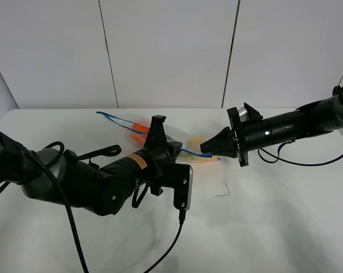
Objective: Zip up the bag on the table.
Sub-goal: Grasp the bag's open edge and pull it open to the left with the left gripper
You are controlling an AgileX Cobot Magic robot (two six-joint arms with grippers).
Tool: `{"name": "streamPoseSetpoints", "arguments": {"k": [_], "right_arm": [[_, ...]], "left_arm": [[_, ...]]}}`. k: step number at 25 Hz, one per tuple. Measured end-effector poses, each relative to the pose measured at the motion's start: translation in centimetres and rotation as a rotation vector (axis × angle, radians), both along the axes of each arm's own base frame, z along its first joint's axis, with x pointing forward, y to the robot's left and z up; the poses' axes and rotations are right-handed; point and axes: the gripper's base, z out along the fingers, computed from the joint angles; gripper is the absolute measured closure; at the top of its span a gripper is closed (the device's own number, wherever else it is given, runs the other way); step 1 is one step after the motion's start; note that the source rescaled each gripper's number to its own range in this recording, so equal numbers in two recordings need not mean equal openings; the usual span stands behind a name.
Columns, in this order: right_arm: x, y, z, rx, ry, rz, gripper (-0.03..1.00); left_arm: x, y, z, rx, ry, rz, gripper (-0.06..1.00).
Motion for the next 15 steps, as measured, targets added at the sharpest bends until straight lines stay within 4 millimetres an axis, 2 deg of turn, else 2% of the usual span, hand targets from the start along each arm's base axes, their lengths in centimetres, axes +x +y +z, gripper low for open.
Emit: {"name": "streamPoseSetpoints", "arguments": {"k": [6,15], "right_arm": [[0.2,0.0,0.0,-0.007,-0.005,-0.012,0.96],[0.2,-0.1,-0.1,-0.016,-0.007,-0.019,0.96]], "left_arm": [[1.7,2.0,0.0,0.022,-0.016,0.058,0.94],[5.4,7.3,0.0,0.034,-0.023,0.219,0.94]]}}
